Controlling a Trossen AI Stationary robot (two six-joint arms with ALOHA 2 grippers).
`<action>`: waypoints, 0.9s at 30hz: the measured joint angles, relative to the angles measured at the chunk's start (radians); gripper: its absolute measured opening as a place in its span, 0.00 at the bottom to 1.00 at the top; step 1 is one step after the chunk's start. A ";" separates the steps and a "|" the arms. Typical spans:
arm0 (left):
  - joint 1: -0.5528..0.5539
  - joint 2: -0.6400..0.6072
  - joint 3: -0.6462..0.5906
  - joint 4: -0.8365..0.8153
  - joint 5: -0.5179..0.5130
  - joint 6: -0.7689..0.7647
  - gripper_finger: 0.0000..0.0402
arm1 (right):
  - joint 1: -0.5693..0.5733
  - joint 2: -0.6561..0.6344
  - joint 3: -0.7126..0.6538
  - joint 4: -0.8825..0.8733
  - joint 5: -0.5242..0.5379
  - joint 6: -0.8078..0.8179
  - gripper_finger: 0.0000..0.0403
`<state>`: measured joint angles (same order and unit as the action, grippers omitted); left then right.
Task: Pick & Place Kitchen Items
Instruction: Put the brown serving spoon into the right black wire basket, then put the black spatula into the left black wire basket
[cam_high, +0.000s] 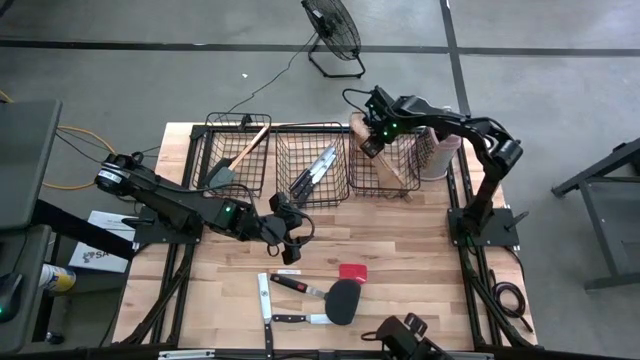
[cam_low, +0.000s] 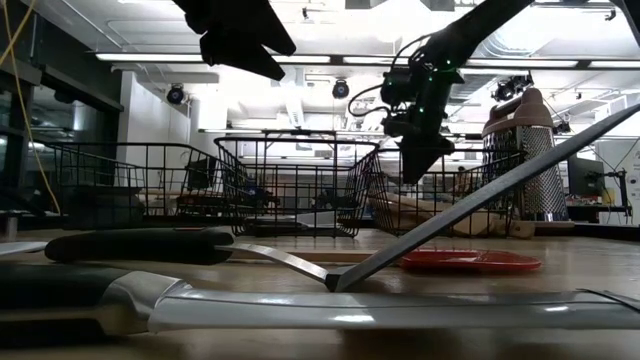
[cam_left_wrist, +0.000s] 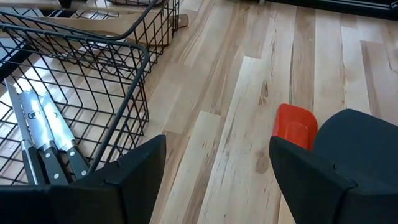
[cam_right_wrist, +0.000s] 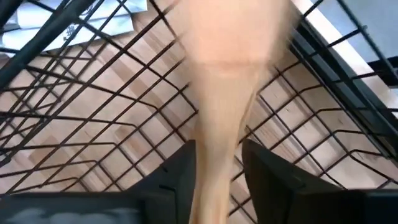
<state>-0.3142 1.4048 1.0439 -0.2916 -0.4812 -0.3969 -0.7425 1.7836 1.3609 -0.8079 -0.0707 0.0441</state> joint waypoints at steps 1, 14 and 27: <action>0.000 0.000 0.000 0.000 0.000 0.000 0.70 | 0.000 0.000 0.000 0.005 0.000 0.000 0.31; 0.000 0.000 0.000 -0.003 0.000 -0.001 0.70 | 0.000 -0.069 0.000 0.040 -0.007 -0.011 0.37; 0.000 0.000 0.000 -0.004 0.000 -0.002 0.70 | 0.003 -0.377 0.000 0.092 -0.077 0.020 0.37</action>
<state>-0.3144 1.4048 1.0439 -0.2955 -0.4812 -0.3988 -0.7395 1.4069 1.3605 -0.7162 -0.1478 0.0644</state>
